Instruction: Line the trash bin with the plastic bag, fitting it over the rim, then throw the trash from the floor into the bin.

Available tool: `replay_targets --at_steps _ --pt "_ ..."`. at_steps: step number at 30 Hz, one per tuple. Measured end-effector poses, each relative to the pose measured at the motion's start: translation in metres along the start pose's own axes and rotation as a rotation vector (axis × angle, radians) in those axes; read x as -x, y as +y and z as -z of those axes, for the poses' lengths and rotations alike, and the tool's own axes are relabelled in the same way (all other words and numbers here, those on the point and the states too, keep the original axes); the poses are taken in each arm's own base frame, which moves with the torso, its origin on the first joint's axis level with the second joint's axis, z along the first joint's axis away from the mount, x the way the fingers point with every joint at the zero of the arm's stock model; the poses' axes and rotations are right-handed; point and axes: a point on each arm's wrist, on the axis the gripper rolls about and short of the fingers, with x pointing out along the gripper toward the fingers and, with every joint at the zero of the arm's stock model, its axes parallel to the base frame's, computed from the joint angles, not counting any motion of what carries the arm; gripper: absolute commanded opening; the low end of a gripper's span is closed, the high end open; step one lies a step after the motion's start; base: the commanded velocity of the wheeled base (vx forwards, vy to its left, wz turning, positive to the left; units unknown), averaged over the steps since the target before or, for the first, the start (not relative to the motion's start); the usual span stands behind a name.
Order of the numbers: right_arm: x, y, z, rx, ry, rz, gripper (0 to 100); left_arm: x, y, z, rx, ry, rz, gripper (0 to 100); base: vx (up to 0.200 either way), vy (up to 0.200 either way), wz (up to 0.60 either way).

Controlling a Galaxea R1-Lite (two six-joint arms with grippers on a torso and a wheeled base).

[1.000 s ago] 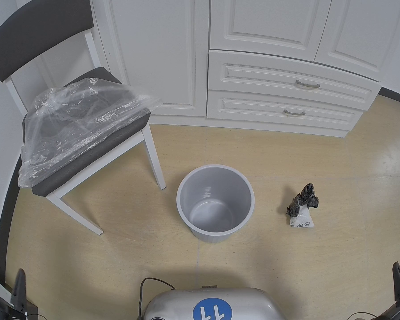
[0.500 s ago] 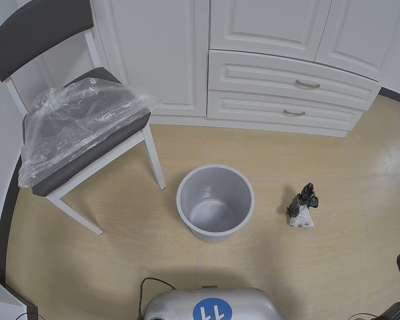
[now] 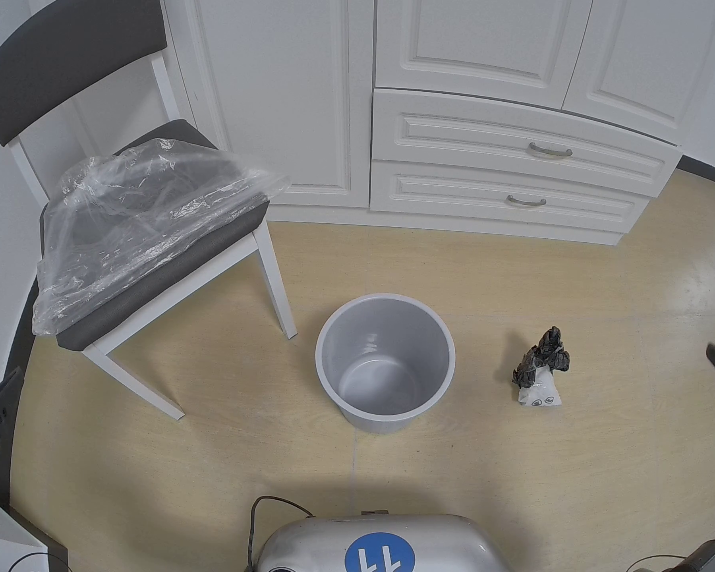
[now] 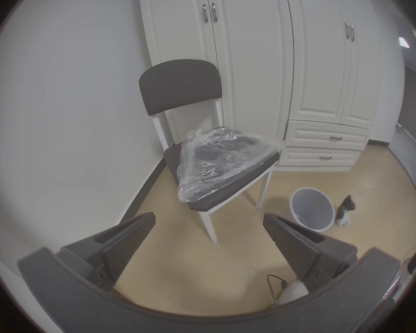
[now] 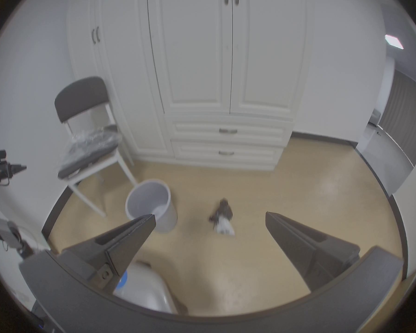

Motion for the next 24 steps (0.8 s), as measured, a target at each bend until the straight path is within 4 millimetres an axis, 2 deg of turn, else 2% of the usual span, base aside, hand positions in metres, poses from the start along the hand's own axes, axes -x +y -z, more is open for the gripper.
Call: replay_targets --at_steps 4,8,14,20,24 --pt "-0.027 0.0 -0.017 -0.012 -0.027 -0.006 100 -0.027 0.001 -0.009 -0.041 0.019 -0.053 100 0.0 0.0 0.0" --pt "-0.051 0.002 -0.028 -0.044 -0.006 -0.024 100 -0.057 0.01 -0.015 -0.084 -0.006 -0.09 100 0.0 0.0 0.0" --pt "-0.086 0.008 -0.043 -0.141 -0.016 -0.063 100 -0.096 0.033 -0.014 -0.163 -0.07 0.011 100 0.0 0.0 0.0" --pt "-0.124 0.023 -0.04 -0.209 0.015 -0.128 100 -0.127 0.05 0.0 -0.183 -0.001 0.021 100 0.0 0.0 0.0" --pt "-0.137 0.031 -0.033 -0.215 0.058 -0.148 100 -0.144 0.056 0.01 -0.173 0.066 0.031 100 0.0 0.0 0.0"
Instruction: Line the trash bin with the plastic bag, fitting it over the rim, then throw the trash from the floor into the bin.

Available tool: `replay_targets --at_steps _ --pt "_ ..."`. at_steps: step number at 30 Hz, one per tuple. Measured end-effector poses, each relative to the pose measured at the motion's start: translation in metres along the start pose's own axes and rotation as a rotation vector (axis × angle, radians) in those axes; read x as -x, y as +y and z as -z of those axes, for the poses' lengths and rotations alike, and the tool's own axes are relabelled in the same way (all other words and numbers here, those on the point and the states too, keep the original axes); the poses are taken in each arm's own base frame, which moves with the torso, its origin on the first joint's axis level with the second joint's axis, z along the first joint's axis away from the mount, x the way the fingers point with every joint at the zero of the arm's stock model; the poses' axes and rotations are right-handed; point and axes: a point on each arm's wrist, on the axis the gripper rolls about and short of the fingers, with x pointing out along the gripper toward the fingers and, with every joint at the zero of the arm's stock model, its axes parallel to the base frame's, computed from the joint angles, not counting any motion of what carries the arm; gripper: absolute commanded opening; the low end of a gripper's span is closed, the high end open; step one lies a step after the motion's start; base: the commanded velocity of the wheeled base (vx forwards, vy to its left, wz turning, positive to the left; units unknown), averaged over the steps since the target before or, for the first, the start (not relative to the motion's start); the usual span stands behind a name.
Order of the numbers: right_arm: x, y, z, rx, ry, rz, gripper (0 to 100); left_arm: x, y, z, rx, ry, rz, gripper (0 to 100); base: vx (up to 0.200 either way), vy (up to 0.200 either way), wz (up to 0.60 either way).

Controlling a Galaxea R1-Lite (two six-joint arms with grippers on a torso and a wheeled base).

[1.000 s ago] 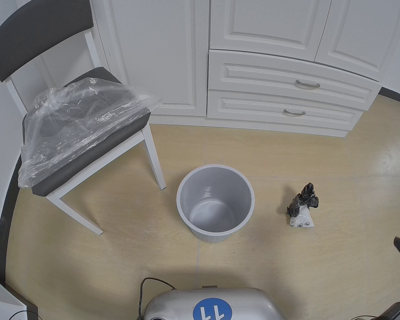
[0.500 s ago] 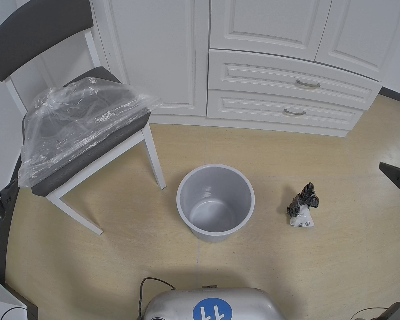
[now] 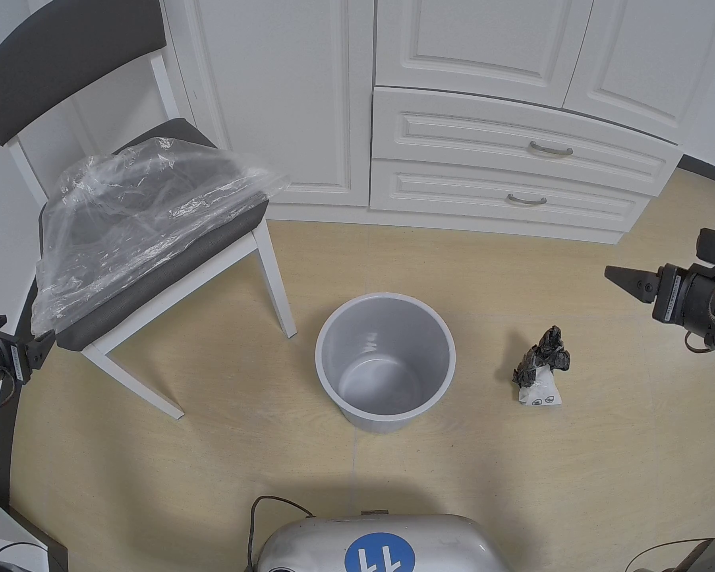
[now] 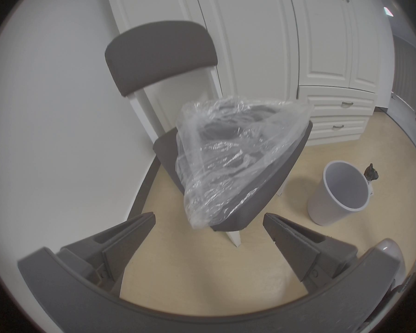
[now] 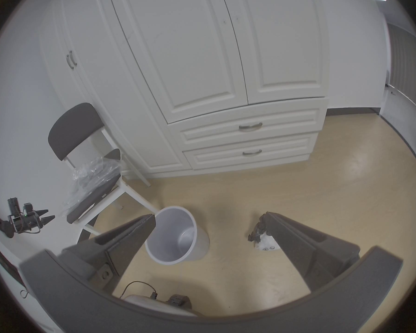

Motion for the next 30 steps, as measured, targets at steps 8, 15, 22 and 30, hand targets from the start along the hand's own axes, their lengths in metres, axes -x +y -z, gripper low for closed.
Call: replay_targets --at_steps 8,15,22,30 --pt "-0.012 0.002 0.006 -0.003 0.039 -0.006 100 -0.016 0.01 0.01 0.033 0.061 -0.005 100 0.0 0.0 0.0" --pt "-0.017 0.002 0.008 -0.012 0.055 -0.006 100 -0.034 0.017 0.011 0.054 0.059 -0.011 100 0.0 0.0 0.0" --pt "-0.018 0.002 0.009 -0.015 0.06 -0.005 100 -0.057 0.029 0.005 0.133 -0.074 -0.058 100 0.0 0.0 0.0" --pt "-0.017 0.002 0.009 -0.015 0.057 -0.006 100 -0.074 0.034 0.018 0.174 -0.052 -0.062 100 0.0 0.0 0.0"
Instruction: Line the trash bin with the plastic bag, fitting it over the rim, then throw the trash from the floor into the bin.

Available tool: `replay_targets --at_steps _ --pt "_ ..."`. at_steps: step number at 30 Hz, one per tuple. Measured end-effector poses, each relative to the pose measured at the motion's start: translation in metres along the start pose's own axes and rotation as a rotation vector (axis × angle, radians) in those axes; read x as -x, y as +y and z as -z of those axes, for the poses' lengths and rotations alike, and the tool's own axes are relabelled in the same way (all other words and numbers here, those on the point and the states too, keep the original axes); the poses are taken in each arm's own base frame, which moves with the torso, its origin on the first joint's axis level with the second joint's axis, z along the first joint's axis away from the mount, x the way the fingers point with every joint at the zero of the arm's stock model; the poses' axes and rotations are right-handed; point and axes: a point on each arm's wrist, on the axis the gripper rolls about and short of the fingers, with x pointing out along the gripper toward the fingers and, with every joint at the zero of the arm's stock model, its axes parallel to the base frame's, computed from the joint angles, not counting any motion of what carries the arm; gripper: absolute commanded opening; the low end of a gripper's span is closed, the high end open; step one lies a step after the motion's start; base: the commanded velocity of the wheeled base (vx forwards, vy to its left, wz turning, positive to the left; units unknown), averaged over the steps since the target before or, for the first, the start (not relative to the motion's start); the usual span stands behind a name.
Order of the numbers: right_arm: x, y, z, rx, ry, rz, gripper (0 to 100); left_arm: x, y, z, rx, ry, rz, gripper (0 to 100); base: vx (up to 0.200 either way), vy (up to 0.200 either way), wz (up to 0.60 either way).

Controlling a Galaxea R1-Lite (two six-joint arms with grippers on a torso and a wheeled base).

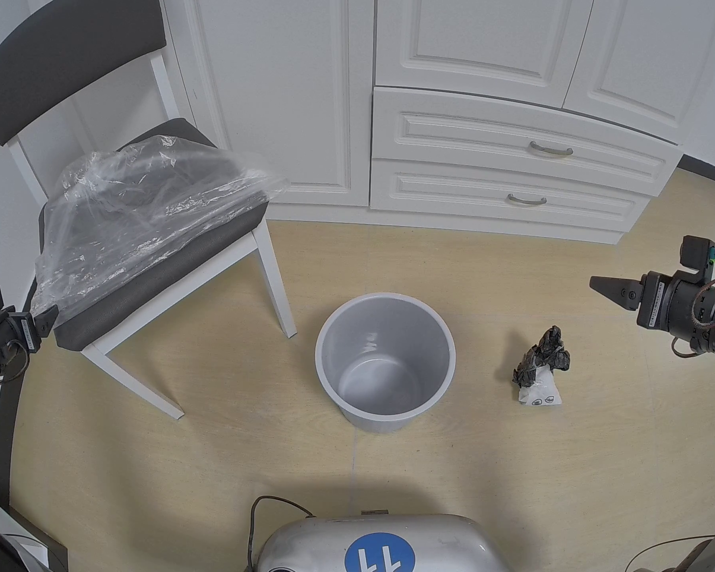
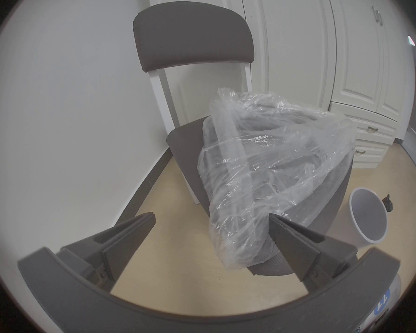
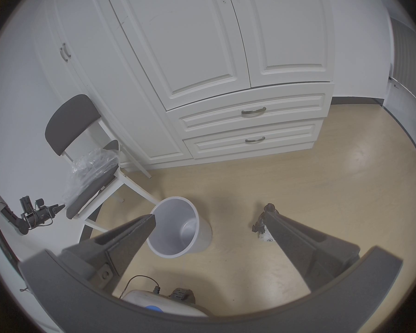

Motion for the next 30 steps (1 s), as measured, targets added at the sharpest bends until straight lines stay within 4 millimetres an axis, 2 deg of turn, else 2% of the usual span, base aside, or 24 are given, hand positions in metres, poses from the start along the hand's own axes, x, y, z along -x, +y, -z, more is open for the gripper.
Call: replay_targets --at_steps 21,27,30 --pt "0.001 0.0 0.0 0.002 -0.004 -0.001 100 -0.004 0.012 0.007 0.018 0.017 0.003 100 0.0 0.0 0.0" --pt "0.002 0.0 -0.001 0.002 -0.007 -0.001 100 -0.011 0.015 -0.001 0.061 -0.058 -0.007 100 0.0 0.0 0.0" --pt "0.002 0.0 -0.001 0.002 -0.008 -0.001 100 -0.01 0.017 -0.011 0.091 -0.15 -0.01 100 0.0 0.0 0.0"
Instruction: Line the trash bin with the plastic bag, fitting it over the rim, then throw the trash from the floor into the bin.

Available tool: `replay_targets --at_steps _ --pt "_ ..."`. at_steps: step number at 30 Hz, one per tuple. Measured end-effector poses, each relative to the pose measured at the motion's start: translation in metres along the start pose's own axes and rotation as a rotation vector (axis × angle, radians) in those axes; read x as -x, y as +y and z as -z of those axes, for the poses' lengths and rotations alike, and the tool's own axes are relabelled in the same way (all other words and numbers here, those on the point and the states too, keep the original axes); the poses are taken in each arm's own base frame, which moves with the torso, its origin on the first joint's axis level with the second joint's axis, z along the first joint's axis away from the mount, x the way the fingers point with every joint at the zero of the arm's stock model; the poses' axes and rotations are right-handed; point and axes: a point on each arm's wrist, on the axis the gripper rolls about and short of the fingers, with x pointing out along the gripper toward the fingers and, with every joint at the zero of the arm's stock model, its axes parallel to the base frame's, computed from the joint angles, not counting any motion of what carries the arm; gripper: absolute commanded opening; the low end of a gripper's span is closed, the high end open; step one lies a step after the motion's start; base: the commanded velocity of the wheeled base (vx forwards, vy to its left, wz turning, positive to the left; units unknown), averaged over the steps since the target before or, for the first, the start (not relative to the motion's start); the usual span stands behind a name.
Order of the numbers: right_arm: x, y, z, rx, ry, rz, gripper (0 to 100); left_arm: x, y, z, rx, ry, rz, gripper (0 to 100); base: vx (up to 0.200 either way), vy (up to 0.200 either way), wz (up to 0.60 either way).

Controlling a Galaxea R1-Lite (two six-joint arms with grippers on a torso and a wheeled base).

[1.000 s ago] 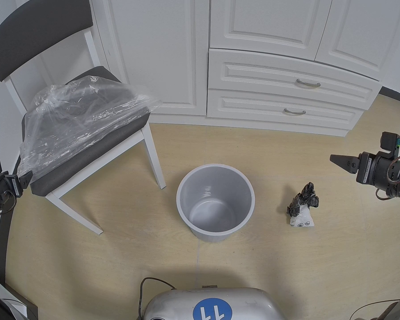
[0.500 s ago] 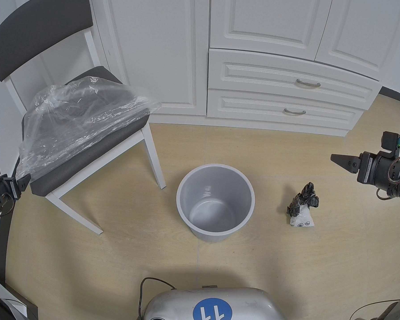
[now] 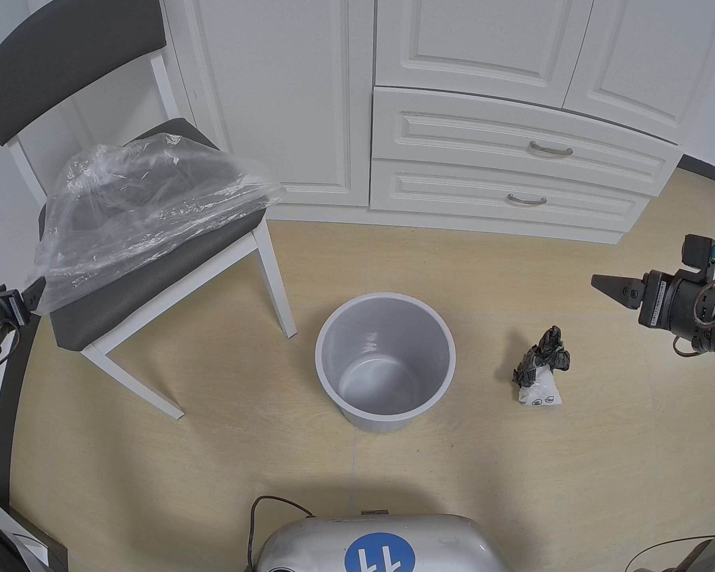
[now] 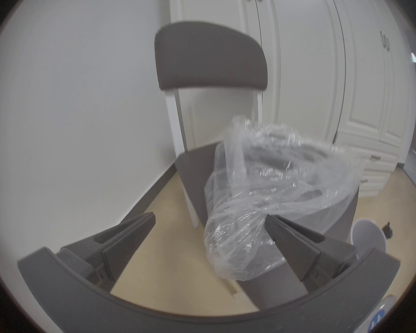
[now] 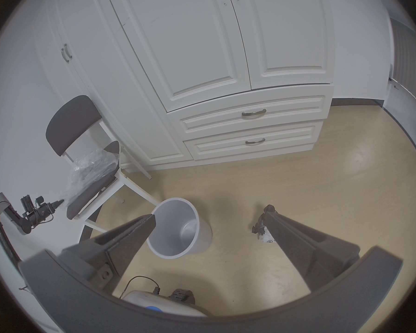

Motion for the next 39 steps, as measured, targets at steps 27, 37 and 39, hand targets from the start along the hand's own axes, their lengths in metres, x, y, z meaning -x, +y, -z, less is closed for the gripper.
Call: replay_targets --at_steps 27,37,39 --pt "-0.004 0.005 0.005 0.016 0.019 -0.023 100 0.019 -0.006 -0.01 0.055 0.001 0.041 100 0.0 0.0 0.0" --pt "-0.006 0.006 0.008 0.019 0.033 -0.026 100 0.032 -0.002 -0.012 0.039 0.139 0.01 100 0.0 0.0 0.0" --pt "-0.006 0.006 0.009 0.019 0.036 -0.025 100 0.032 0.001 -0.015 0.029 0.138 0.001 100 0.0 0.0 0.0"
